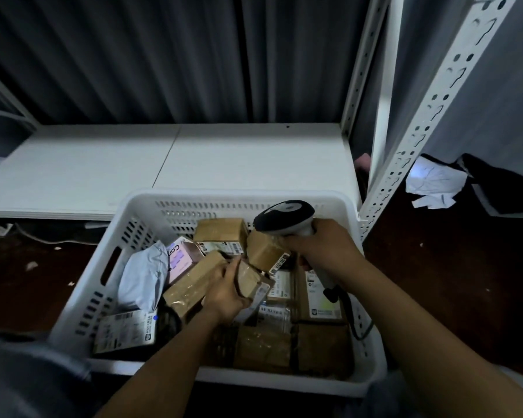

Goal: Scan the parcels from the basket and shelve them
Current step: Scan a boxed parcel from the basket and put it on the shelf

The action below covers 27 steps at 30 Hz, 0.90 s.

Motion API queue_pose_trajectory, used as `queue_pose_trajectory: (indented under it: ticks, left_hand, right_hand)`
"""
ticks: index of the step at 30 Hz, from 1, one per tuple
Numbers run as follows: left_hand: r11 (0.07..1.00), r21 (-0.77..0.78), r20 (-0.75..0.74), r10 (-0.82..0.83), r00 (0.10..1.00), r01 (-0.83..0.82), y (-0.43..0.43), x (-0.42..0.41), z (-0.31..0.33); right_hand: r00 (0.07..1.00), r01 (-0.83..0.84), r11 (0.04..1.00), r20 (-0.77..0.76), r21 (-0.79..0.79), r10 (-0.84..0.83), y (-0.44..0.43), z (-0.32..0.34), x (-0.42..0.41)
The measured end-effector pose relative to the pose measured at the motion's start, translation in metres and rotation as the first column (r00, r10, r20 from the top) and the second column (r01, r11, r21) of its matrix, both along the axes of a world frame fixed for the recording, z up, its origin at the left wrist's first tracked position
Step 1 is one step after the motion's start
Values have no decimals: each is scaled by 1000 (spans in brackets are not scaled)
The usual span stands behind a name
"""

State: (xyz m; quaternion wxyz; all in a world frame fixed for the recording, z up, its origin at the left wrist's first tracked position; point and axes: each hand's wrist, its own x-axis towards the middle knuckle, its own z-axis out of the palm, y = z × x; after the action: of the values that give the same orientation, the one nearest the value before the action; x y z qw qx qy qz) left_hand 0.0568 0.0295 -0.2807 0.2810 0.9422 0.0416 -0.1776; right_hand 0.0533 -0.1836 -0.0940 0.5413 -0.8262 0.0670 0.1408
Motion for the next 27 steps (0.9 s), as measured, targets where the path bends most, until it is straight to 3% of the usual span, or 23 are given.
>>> queue_pose_trajectory:
  ticks: [2,5,8,13,15,17,19,23,27]
  left_hand:
    - [983,-140,18,124,992,-120,3,-4,10]
    - [956,-239,74,192,979,-169,14,-8,29]
    - [864,-441,111,321,941,-243,25,-8,55]
    - [522,-797,10,513,858,-303,23,-9,103]
    - [330,-880,-110,560,821,-343,23,-9,108]
    - [221,-903,-193,559,806,-369,21,-11,113]
    - [237,-902,-187,536,823,-360,18,-14,118]
    - [496,-824,-90,363,927,-275,19,-18,122]
    - [621,-734,-83,322,943,-276,23,-20,126]
  right_hand:
    - [1000,-4,1000,-2,2,4,3,2,2]
    - [1000,-15,1000,5,-6,15,7,3,7]
    - [1000,4,1000,-3,16,-4,10,2,14]
    - [995,86,995,-57,56,-83,15,-2,20]
    - [982,156,981,-125,116,-142,20,-7,22]
    - [959,227,957,-214,178,-188,25,-9,24]
    - [944,266,930,-264,252,-199,28,-8,25]
    - [940,295,899,-268,324,-212,32,-9,25]
    - [968,229,913,-174,337,-178,30,-9,24]
